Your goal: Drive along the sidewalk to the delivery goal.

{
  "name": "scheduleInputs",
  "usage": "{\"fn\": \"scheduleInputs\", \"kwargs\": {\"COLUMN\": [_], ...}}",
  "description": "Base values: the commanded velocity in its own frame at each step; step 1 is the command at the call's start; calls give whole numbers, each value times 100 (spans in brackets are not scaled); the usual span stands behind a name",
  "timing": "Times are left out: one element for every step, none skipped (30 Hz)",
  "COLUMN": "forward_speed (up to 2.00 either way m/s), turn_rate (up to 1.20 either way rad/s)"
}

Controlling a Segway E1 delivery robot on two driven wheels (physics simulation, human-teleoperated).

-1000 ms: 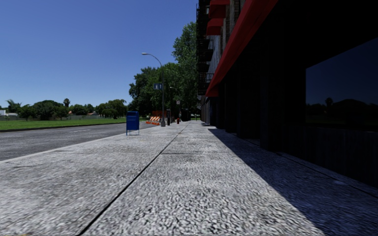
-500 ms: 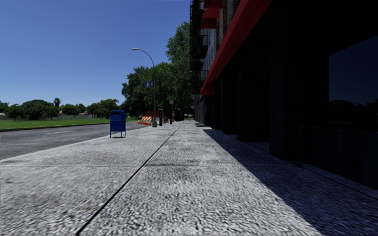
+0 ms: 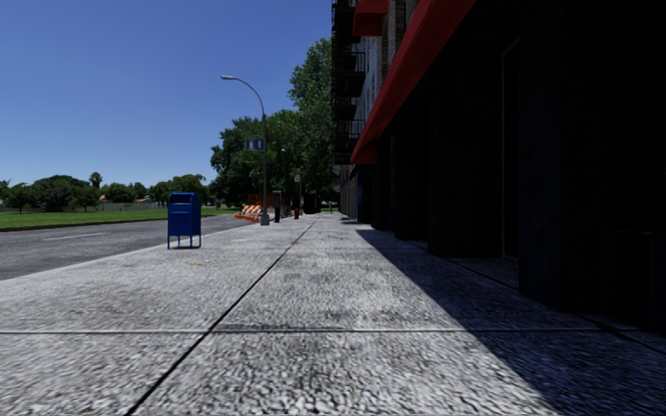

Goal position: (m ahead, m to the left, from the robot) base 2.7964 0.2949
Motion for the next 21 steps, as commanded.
{"fn": "scheduleInputs", "kwargs": {"forward_speed": [200, 200, 200, 200, 200, 200, 200, 200, 200, 200, 200, 200, 200, 200, 200, 200, 200, 200, 200, 200, 200], "turn_rate": [0, 0, 0, 0, 0, 0, 0, 0, 0, 0, 0, 0, 0, 0, 0, 0, 0, 0, 0, 0, 0]}}
